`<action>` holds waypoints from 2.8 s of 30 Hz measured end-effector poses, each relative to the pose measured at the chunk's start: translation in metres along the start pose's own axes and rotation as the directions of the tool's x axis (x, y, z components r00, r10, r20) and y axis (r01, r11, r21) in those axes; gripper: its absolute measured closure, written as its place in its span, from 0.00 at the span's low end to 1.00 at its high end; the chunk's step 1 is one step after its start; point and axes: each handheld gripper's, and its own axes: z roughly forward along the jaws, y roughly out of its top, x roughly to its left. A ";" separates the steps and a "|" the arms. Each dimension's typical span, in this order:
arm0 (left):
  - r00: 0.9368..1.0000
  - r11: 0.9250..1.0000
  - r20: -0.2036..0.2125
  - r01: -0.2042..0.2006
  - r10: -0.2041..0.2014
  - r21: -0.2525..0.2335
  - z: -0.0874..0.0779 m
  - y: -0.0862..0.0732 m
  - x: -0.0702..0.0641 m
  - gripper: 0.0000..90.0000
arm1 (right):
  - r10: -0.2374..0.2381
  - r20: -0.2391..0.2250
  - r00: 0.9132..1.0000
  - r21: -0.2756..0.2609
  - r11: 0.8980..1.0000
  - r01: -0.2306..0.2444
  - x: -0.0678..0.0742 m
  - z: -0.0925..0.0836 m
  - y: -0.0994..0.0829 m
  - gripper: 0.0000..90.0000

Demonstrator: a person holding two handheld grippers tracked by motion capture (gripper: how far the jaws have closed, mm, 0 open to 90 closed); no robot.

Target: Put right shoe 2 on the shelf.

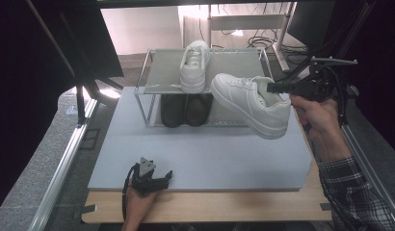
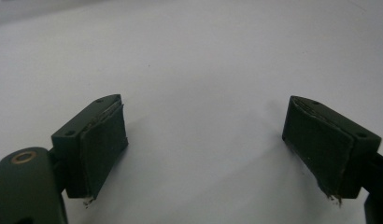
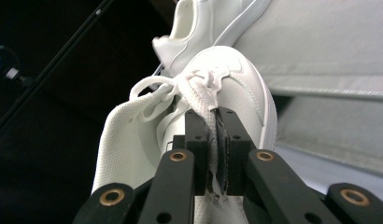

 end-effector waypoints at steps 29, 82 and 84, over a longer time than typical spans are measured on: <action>1.000 1.000 0.000 0.000 0.000 0.000 0.000 0.000 0.000 0.15 | 0.075 0.171 0.982 -0.177 0.983 -0.044 -0.017 0.077 0.027 0.89; 1.000 1.000 0.000 0.000 0.000 0.000 0.000 0.000 0.000 0.15 | -0.003 0.195 0.981 -0.163 0.986 0.035 -0.011 0.082 0.027 0.77; 1.000 1.000 0.000 -0.001 0.001 0.001 0.000 0.000 0.000 0.15 | 0.006 0.192 0.981 -0.173 0.985 0.027 -0.012 0.085 0.027 0.77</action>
